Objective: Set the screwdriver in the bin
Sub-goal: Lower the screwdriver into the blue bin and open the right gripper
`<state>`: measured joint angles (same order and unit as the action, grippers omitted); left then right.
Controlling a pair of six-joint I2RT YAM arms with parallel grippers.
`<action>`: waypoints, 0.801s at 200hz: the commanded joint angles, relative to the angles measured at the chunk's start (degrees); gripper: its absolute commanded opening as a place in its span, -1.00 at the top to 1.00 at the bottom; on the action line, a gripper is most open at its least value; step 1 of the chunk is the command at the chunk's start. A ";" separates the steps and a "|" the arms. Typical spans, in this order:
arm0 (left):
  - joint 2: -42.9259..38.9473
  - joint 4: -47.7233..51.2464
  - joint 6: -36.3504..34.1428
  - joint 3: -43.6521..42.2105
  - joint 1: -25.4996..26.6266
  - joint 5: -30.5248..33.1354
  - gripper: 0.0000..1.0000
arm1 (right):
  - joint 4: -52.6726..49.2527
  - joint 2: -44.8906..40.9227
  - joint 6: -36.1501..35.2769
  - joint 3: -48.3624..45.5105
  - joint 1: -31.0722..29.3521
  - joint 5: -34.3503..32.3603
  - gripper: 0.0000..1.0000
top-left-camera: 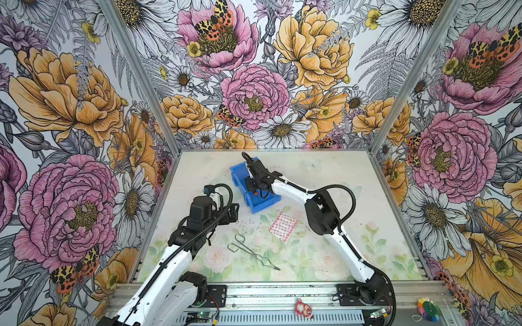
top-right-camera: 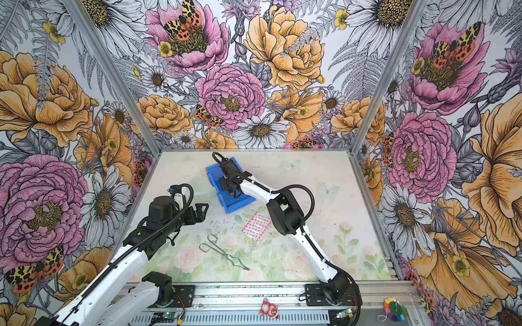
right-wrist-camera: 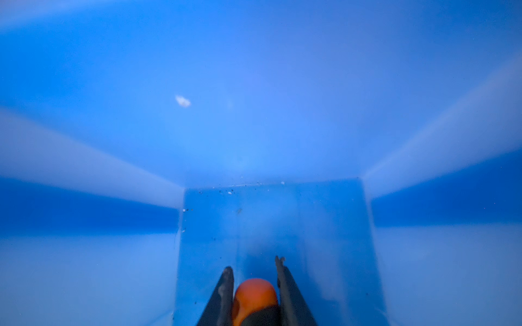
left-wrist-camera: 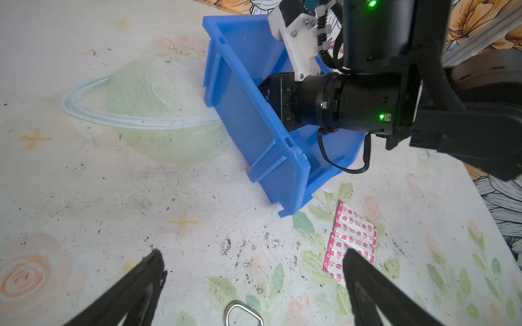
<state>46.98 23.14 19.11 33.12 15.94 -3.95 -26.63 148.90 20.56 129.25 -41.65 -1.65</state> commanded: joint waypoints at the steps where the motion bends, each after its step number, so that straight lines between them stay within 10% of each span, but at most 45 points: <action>1: -0.14 -0.21 -0.13 -0.25 -0.31 -0.53 -0.97 | -0.70 -0.25 0.13 -0.51 0.16 0.17 0.37; 160: 3.10 1.16 -4.13 3.15 -0.76 3.31 -0.97 | 1.49 -25.00 -7.53 -19.89 -0.95 -0.54 -0.22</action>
<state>49.25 23.53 17.76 33.82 15.88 -3.68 -27.38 131.90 15.09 114.93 -41.71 -2.13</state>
